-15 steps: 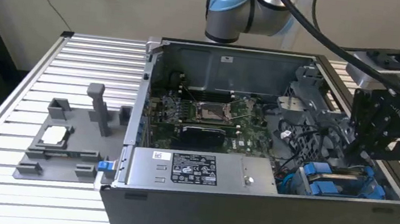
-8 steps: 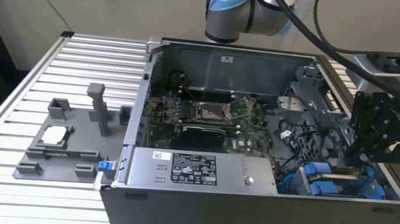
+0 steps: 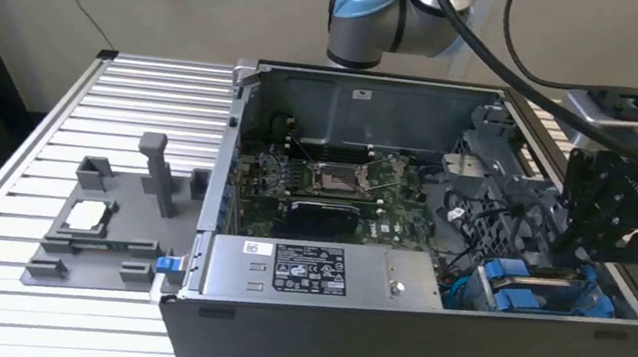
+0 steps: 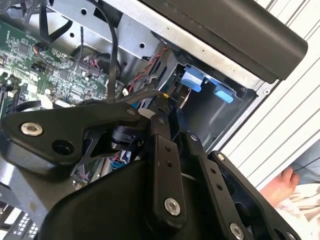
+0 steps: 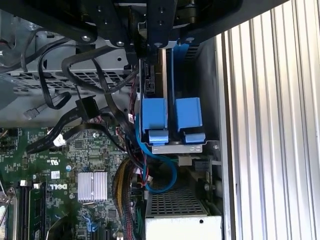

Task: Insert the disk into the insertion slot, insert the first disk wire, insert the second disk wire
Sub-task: 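Insert the first disk wire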

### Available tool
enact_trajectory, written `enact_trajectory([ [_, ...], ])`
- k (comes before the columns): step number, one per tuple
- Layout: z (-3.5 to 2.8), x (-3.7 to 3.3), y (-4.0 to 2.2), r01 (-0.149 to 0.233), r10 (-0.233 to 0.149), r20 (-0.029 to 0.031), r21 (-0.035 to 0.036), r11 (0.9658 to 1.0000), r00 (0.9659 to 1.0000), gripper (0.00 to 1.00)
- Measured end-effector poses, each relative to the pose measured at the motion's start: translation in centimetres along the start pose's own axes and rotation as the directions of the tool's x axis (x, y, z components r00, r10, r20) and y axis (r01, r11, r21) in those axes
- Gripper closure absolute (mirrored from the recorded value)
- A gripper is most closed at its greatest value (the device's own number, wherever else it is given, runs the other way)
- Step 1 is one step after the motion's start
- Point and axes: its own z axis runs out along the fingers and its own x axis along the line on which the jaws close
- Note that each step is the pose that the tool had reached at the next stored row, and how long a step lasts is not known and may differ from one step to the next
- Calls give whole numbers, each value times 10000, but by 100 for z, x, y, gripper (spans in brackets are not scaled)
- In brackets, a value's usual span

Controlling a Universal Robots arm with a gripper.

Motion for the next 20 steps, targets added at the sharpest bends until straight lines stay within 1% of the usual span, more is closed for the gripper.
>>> enact_trajectory([
  [2,6,1,-13,-9,10,29,-12,10000,10000,81],
  [7,20,2,-25,-50,50,44,-52,10000,10000,81],
  [10,34,1,-30,-56,56,66,-91,9999,10000,81],
  [13,47,1,-35,-68,70,101,-124,9999,9999,81],
  [17,55,3,-47,-74,75,107,-151,9999,9999,81],
  [20,56,14,-51,-108,110,103,-193,9998,9999,81],
])
